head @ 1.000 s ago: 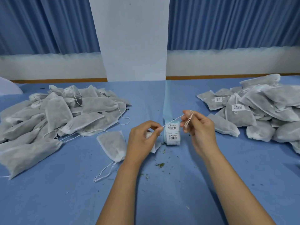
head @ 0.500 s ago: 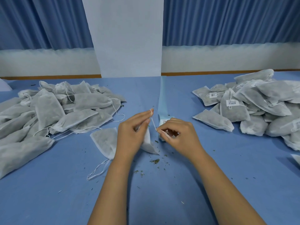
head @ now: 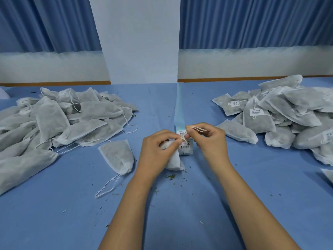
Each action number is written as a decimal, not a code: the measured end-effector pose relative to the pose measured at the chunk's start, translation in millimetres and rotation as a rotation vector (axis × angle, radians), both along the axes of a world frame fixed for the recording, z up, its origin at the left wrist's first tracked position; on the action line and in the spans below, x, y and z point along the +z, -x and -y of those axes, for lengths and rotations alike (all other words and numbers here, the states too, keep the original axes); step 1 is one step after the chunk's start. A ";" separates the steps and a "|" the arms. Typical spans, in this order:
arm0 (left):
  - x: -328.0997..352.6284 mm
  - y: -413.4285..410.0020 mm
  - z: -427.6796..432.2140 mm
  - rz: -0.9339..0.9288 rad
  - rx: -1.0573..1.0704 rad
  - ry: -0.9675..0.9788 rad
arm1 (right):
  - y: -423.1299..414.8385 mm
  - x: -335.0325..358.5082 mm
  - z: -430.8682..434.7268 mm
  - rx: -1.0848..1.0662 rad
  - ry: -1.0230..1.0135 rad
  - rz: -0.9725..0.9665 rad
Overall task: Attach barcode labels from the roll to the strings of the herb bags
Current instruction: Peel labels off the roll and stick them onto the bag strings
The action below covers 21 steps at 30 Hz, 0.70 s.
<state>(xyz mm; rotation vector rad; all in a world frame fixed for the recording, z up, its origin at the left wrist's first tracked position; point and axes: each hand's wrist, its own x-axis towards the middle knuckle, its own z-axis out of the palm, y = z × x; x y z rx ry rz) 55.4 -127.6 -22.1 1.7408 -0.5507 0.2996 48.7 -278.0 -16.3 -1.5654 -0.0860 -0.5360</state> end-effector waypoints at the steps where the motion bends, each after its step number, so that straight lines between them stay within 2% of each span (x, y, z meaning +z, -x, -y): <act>1: -0.3 0.7 1.0 -0.009 0.035 0.031 | -0.1 -0.6 0.2 0.013 -0.012 -0.015; 6: -1.8 -2.7 -2.7 -0.041 0.180 0.226 | 2.9 -3.4 -6.9 0.099 0.112 -0.045; 10: 0.1 -1.8 -4.8 -0.060 0.143 0.200 | 5.1 -6.8 -12.8 0.171 0.176 -0.076; 13: 0.9 -1.8 -4.7 -0.082 0.163 0.204 | 5.0 -8.6 -15.2 0.144 0.257 -0.090; 16: 2.2 -1.8 -3.9 -0.082 0.215 0.218 | 6.1 -5.6 -12.0 -0.037 0.520 0.110; 19: 1.2 -2.2 -2.3 -0.092 0.228 0.199 | 8.8 -3.4 -11.5 -0.191 0.559 0.363; 21: 0.3 -2.2 -0.4 -0.103 0.213 0.180 | 9.4 -4.6 -16.5 -0.219 0.617 0.417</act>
